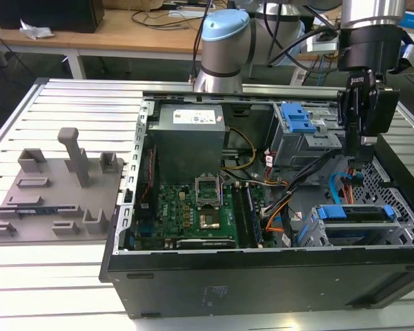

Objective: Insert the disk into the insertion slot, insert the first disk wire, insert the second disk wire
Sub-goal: 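Insert the first disk wire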

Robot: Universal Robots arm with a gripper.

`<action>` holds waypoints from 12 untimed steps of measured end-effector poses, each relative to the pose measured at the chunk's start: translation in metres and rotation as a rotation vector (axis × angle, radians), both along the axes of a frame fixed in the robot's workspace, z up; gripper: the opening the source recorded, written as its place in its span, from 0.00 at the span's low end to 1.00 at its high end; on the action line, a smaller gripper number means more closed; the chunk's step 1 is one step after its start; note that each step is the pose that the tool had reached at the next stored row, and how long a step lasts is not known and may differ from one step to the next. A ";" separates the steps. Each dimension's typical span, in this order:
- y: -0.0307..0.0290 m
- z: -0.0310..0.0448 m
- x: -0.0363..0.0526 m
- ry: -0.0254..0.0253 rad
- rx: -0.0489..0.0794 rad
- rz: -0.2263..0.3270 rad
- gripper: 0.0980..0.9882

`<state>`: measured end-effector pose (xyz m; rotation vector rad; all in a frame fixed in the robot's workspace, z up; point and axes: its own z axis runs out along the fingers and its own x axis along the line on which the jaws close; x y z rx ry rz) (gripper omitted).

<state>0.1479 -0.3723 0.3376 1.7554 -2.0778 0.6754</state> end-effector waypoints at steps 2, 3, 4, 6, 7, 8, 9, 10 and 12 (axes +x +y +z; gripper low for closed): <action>0.0005 -0.0025 0.0001 -0.0026 -0.010 -0.001 0.44; 0.0008 -0.0032 0.0001 -0.0029 -0.012 -0.001 0.44; 0.0011 -0.0042 0.0001 -0.0031 -0.014 -0.001 0.35; 0.0019 -0.0053 0.0000 -0.0032 -0.017 -0.002 0.35; 0.0022 -0.0055 0.0000 -0.0033 -0.018 -0.002 0.35; 0.0025 -0.0056 0.0000 -0.0032 -0.020 -0.002 0.34; 0.0028 -0.0057 0.0001 -0.0032 -0.020 -0.002 0.34; 0.0030 -0.0056 0.0001 -0.0032 -0.020 -0.002 0.26; 0.0037 -0.0056 0.0001 -0.0032 -0.020 -0.002 0.18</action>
